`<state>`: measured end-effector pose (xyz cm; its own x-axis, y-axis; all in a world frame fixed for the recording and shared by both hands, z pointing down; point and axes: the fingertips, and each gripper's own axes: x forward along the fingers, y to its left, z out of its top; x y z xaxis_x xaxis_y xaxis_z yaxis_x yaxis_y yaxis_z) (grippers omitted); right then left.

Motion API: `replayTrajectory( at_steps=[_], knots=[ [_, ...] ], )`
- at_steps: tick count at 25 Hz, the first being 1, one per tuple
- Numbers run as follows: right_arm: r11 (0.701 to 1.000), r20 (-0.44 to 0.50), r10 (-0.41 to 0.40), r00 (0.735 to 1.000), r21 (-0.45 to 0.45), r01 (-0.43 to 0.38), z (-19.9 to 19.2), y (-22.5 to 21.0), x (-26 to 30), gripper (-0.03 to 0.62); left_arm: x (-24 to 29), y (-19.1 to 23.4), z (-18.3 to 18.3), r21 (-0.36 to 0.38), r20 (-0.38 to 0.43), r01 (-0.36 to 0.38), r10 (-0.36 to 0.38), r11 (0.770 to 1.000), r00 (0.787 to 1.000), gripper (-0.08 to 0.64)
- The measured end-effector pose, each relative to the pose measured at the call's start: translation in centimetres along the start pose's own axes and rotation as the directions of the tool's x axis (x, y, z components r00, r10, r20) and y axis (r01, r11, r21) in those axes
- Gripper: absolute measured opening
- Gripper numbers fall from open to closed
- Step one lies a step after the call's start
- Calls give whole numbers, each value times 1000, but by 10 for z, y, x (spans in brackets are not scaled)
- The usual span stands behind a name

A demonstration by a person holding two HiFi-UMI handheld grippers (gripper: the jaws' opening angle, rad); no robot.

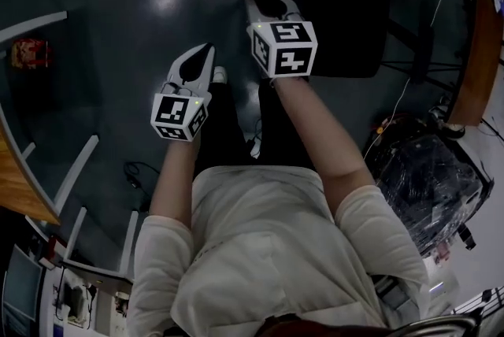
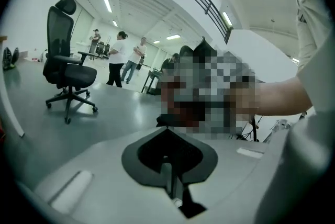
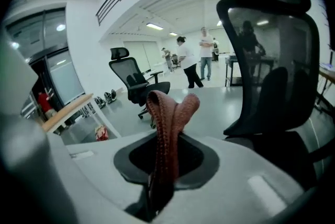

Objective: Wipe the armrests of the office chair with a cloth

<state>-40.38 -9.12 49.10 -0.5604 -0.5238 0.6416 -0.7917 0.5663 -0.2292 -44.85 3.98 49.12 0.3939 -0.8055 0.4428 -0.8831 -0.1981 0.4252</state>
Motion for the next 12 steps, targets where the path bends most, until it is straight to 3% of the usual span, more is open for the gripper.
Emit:
replayTrajectory(
  at_steps=[4, 9, 12],
  knots=[
    [971, 5, -109, 994, 215, 105, -20, 11, 19, 41, -22, 41, 0, -16, 3, -18, 18, 1000, 1000, 17],
    [885, -56, -301, 952, 355, 301, -57, -14, 34, 41, -39, 65, -11, -36, -14, -9, 8, 999, 1000, 17],
    [835, -44, -361, 932, 430, 344, -61, -28, 35, 40, -38, 69, -21, -57, -23, 15, -16, 998, 1000, 17]
  ],
)
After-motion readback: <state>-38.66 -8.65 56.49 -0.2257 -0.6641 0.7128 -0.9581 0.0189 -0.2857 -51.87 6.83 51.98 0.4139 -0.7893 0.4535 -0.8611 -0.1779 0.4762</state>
